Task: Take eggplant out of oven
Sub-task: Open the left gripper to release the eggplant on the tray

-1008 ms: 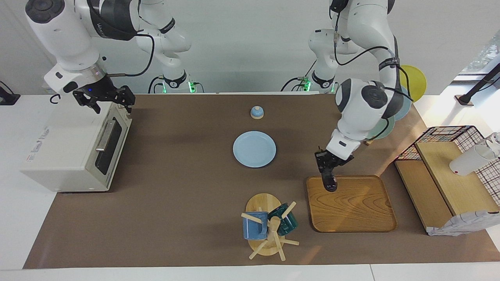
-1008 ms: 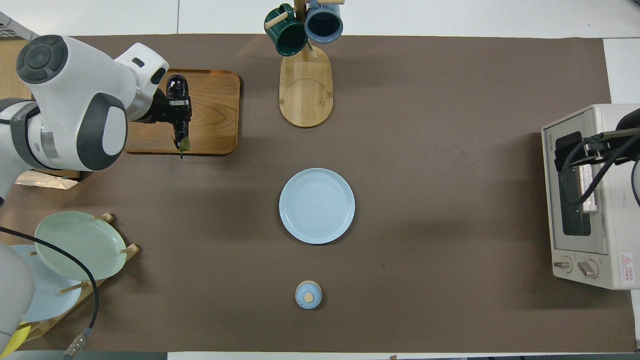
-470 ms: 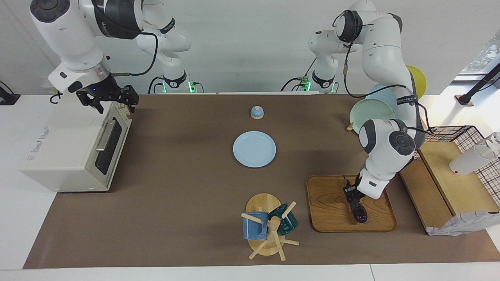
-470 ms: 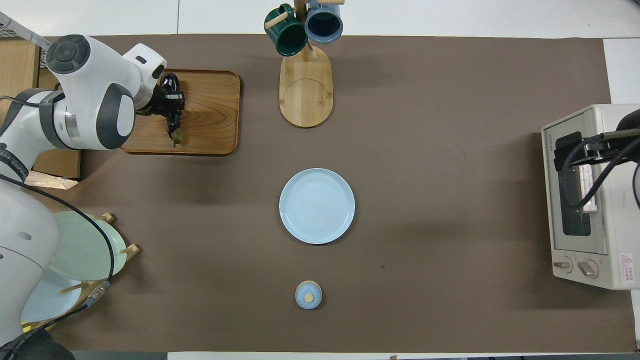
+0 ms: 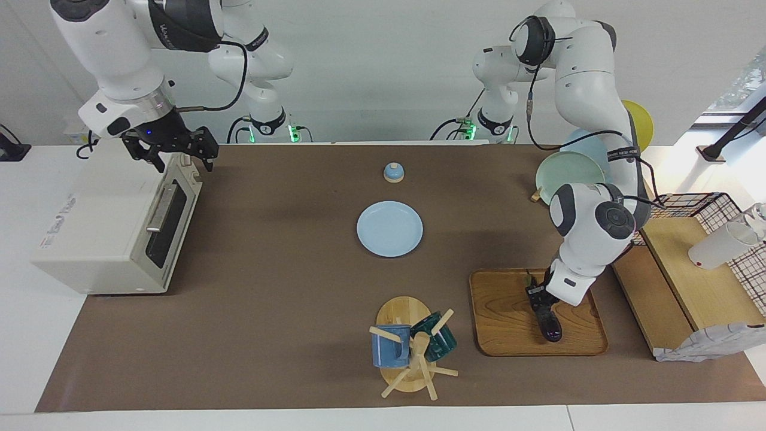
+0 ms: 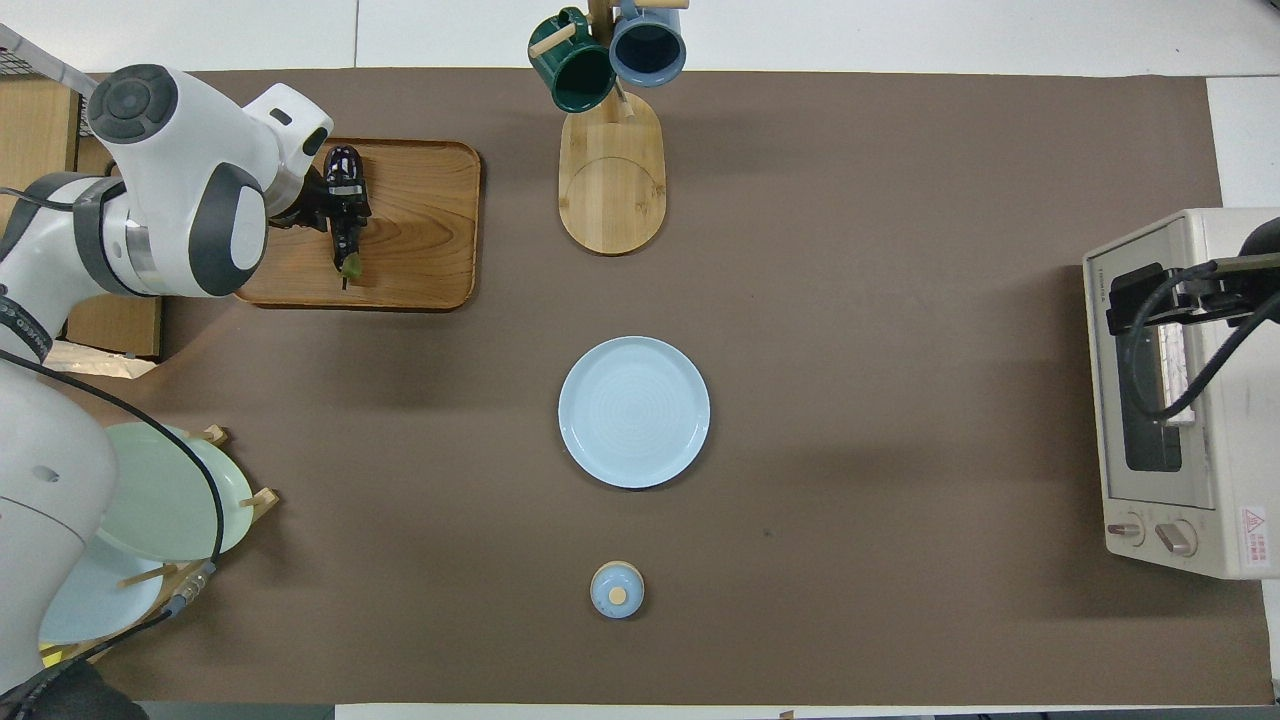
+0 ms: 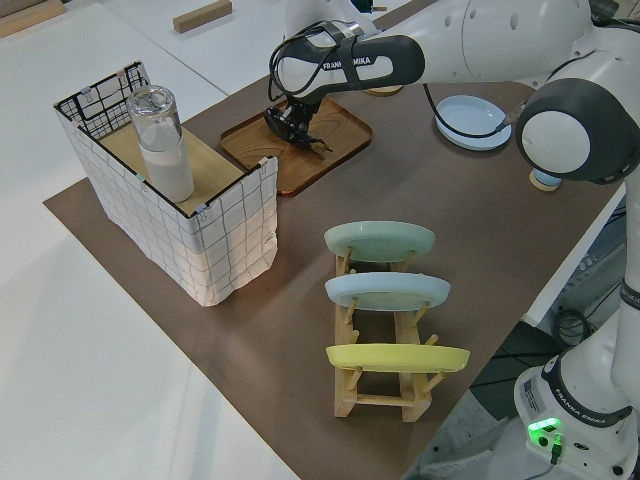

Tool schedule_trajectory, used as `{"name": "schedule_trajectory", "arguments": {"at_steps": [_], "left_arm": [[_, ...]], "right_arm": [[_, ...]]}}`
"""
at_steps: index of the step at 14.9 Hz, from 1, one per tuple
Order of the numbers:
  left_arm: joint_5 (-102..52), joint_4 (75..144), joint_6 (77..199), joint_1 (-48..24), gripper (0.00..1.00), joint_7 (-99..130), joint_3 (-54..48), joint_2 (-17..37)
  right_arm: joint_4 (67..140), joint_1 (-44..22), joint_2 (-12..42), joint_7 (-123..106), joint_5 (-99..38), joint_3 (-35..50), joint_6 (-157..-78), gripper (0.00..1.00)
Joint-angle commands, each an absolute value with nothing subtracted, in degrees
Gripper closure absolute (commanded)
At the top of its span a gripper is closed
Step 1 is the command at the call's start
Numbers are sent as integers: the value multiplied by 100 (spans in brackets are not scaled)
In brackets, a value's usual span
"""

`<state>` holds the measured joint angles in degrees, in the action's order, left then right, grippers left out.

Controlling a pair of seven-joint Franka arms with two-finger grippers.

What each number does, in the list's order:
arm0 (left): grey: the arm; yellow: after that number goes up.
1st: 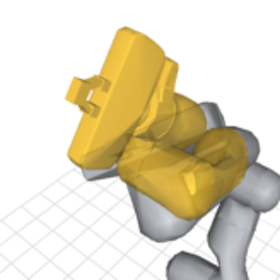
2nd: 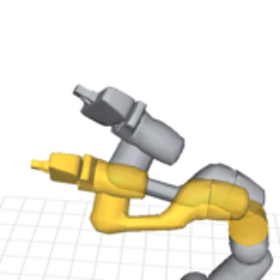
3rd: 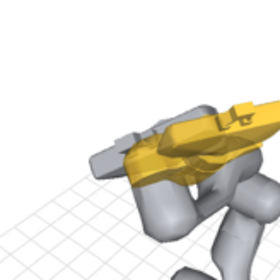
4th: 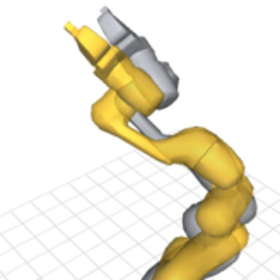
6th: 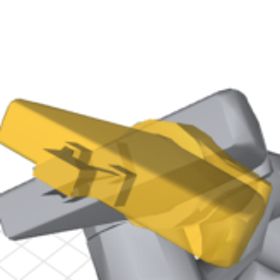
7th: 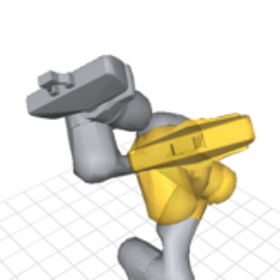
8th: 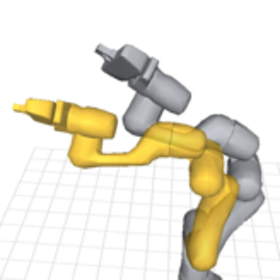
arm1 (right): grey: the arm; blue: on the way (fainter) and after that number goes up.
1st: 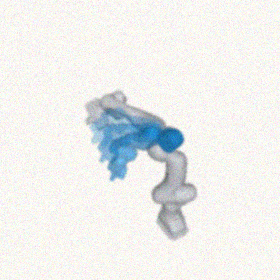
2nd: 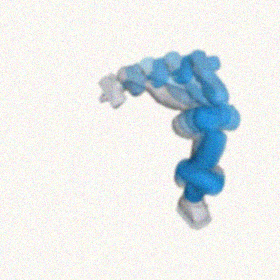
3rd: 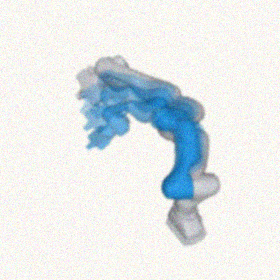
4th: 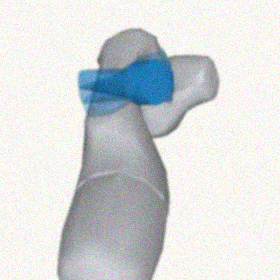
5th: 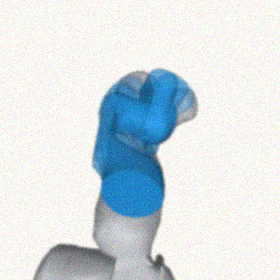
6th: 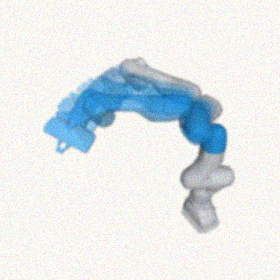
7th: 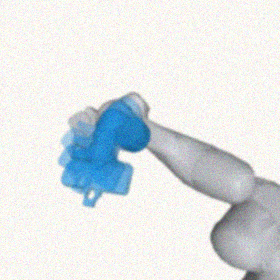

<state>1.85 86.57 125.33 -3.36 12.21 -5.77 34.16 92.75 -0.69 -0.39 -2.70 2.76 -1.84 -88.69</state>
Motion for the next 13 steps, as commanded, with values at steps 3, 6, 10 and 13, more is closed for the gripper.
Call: {"name": "schedule_trajectory", "arguments": {"at_steps": [3, 6, 10, 13], "left_arm": [[308, 8657, 11876, -281, 0, 1213, -598, 2604], [316, 8649, 11199, -272, 0, 1239, -580, 1944], [334, 8684, 10268, -177, 0, 1195, -589, 1092], [334, 9095, 9739, -167, 0, 1178, -589, 468]], "right_arm": [[9264, 70, -79, -202, 123, -158, -8912, 0], [9264, 61, -79, -202, 132, -149, -8912, 0], [9264, 62, -79, -202, 141, -149, -8938, 0], [9264, 44, -79, -211, 193, -149, -8930, 0]]}}
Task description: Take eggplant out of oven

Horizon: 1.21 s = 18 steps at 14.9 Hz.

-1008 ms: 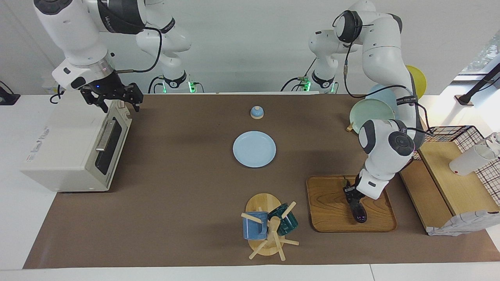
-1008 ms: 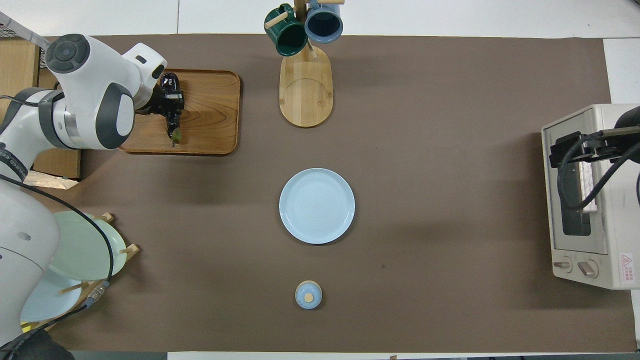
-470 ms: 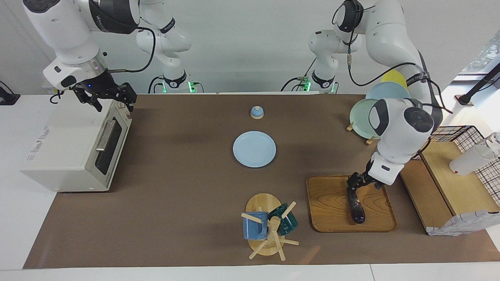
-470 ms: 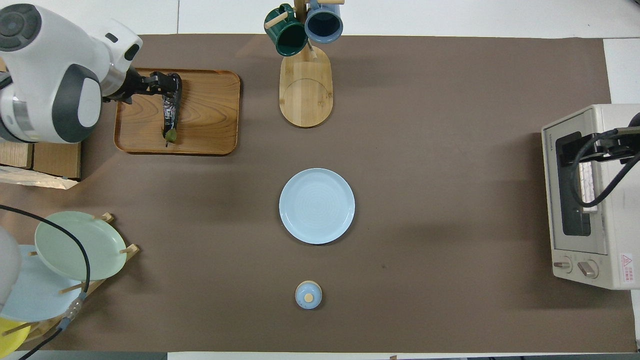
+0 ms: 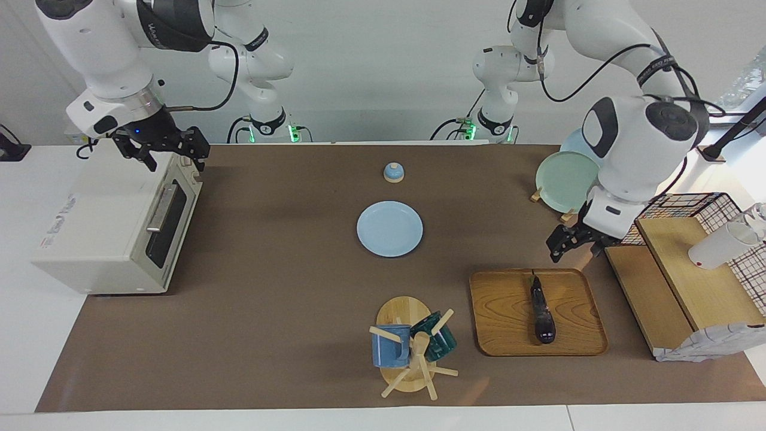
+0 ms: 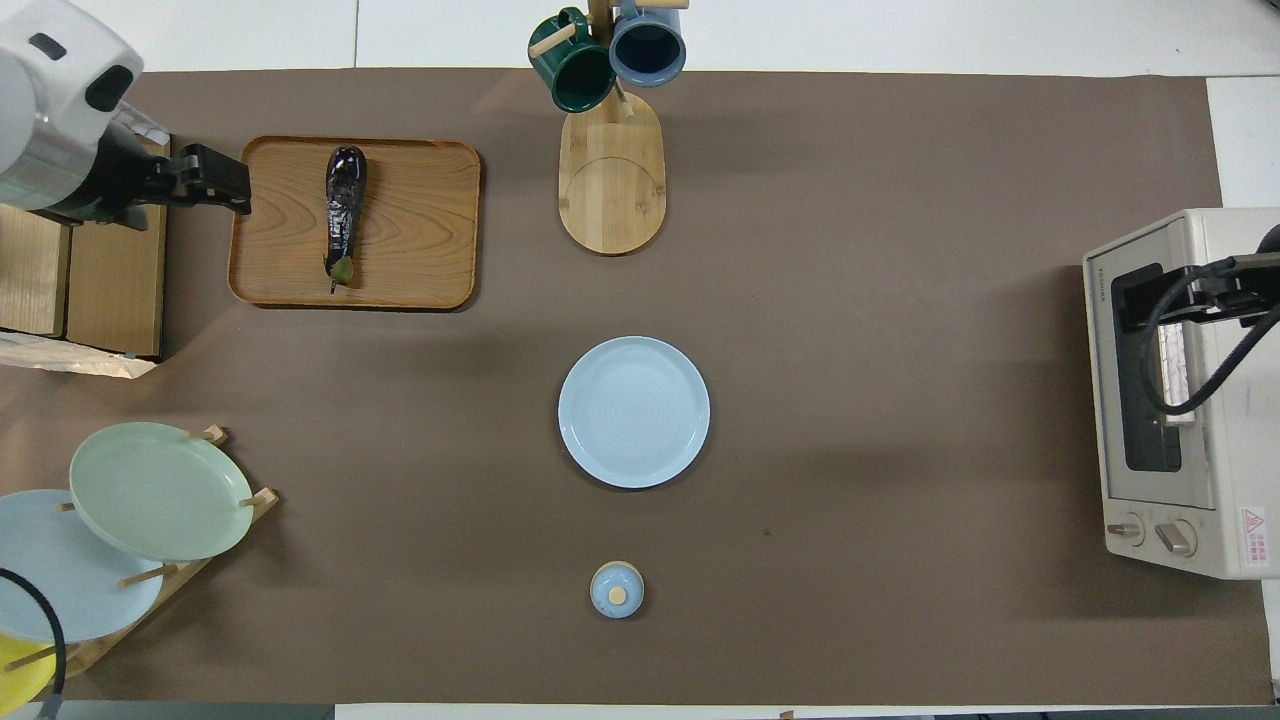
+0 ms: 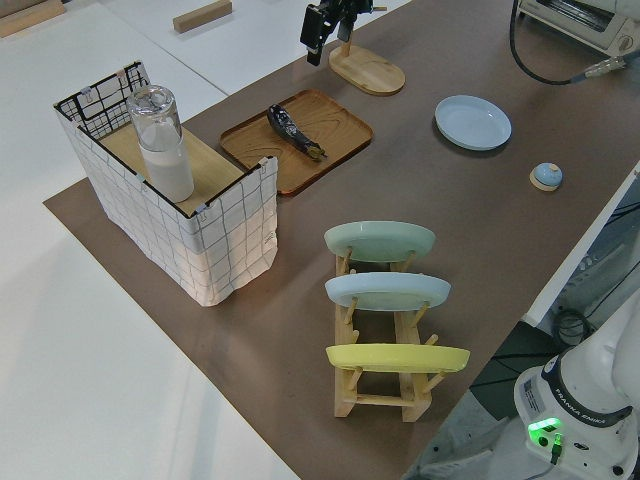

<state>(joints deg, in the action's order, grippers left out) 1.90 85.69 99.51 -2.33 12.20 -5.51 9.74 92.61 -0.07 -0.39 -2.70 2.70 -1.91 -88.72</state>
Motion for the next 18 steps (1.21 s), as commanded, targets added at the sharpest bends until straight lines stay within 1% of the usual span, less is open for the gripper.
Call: {"name": "schedule_trajectory", "arguments": {"at_steps": [1, 3, 6, 10, 14, 16, 18], "left_arm": [[334, 9323, 9660, -176, 0, 1195, -589, 274], [308, 9920, 9668, -202, 0, 1213, -598, -130], [272, 10309, 9703, -228, 0, 1152, -598, -334], [114, 10214, 9624, -228, 0, 914, -606, -273], [114, 9415, 9325, -246, 0, 914, -589, 9], [79, 9378, 9212, -229, 0, 914, -580, 0], [-324, 9387, 9036, -194, 0, 958, -571, -9]], "right_arm": [[9264, 44, -79, -211, 193, -141, -8930, 0], [9264, 27, -79, -211, 202, -132, -8930, 0], [9264, 18, -79, -211, 202, -132, -8921, 0], [9255, 9, -79, -211, 211, -123, -8921, 0], [9229, 9, -79, -211, 202, -114, -8921, 0], [9237, 17, -79, -211, 202, -114, -8921, 0], [9237, 26, -79, -220, 202, -114, -8912, 0]]}}
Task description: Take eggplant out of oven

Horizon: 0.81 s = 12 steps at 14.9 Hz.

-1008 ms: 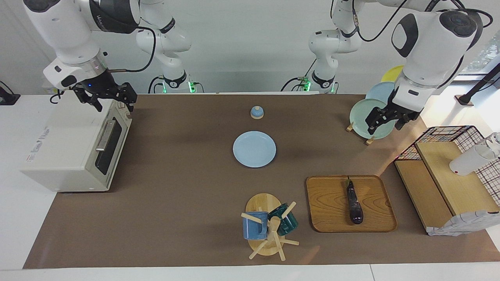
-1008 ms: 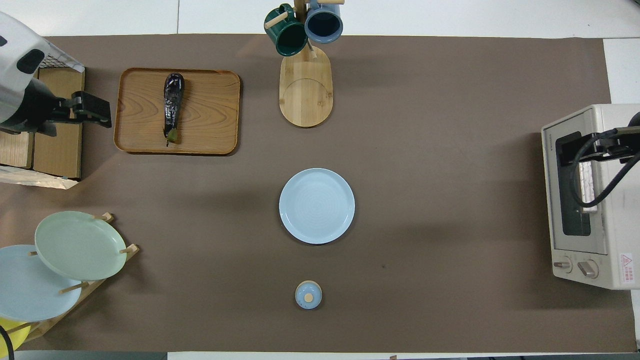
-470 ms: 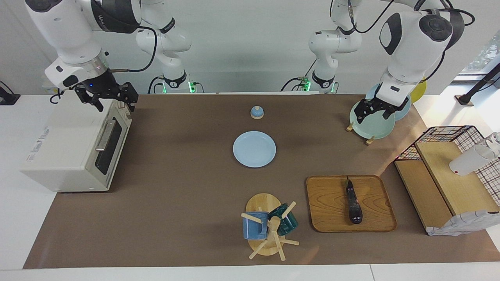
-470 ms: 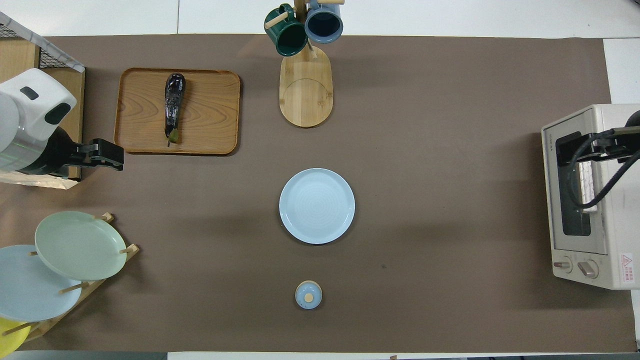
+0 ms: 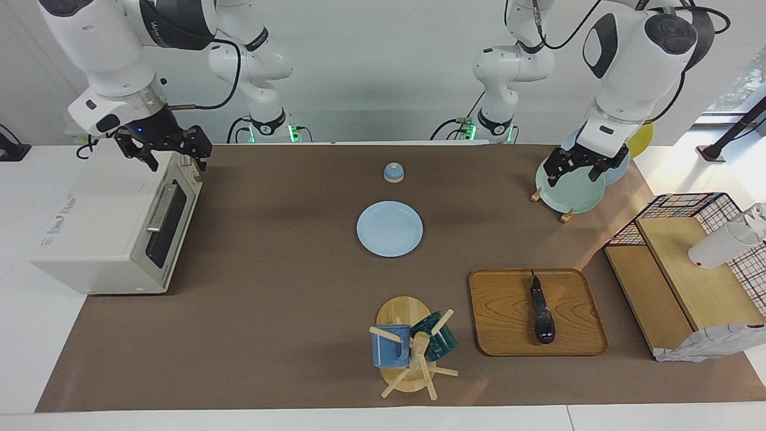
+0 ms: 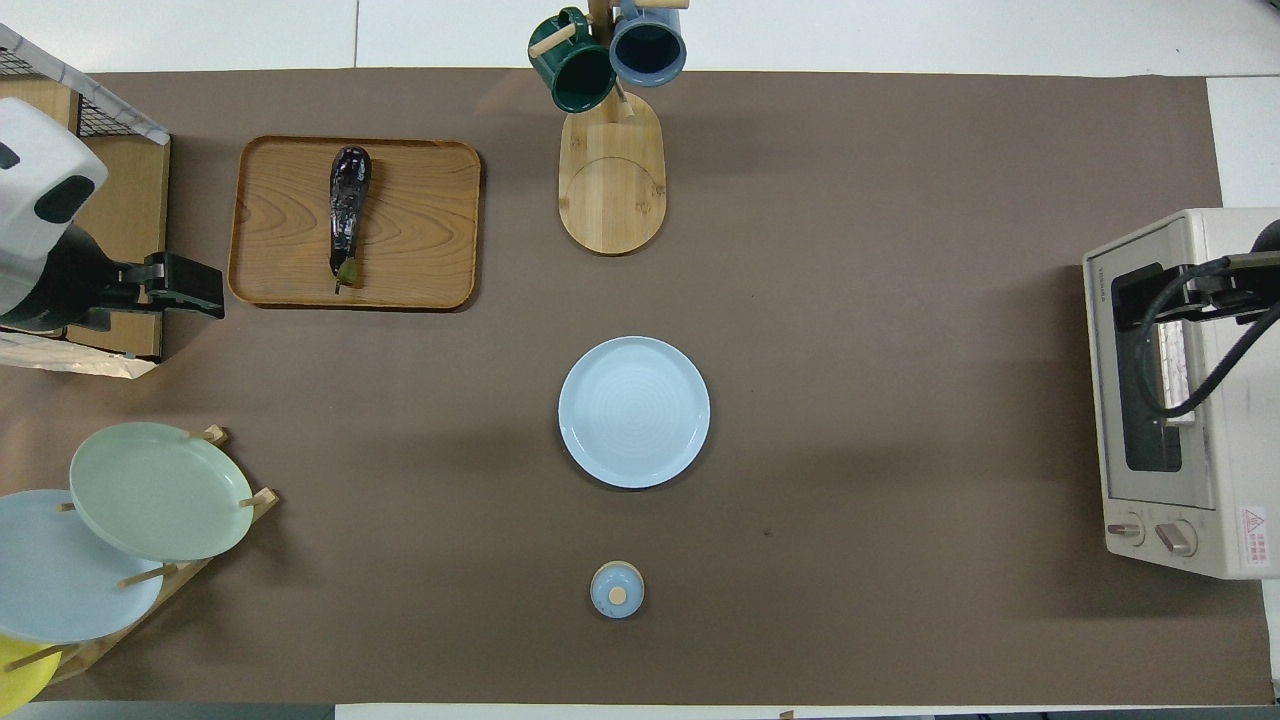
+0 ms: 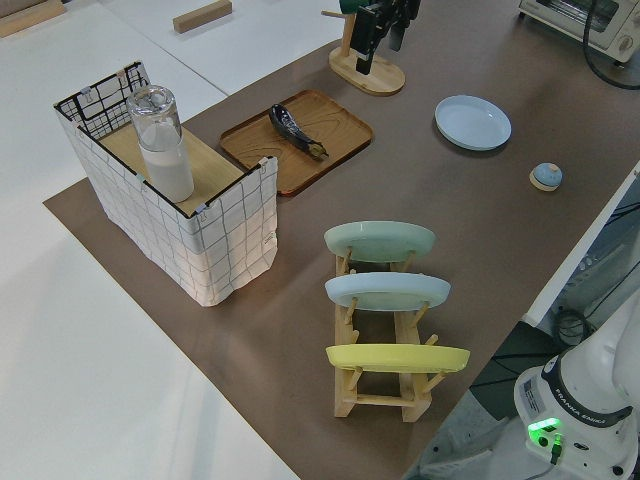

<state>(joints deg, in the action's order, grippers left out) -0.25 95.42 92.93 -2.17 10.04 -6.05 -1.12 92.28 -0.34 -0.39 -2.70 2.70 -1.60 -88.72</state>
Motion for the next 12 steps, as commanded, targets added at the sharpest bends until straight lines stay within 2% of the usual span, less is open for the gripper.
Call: {"name": "schedule_trajectory", "arguments": {"at_steps": [1, 12], "left_arm": [[-343, 9395, 9035, -193, 0, 967, -571, -9], [-255, 9351, 8833, -176, 0, 967, -598, -26]], "right_arm": [[9229, 26, -79, -220, 202, -114, -8912, 0], [9229, 18, -79, -220, 202, -114, -8912, 0]]}}
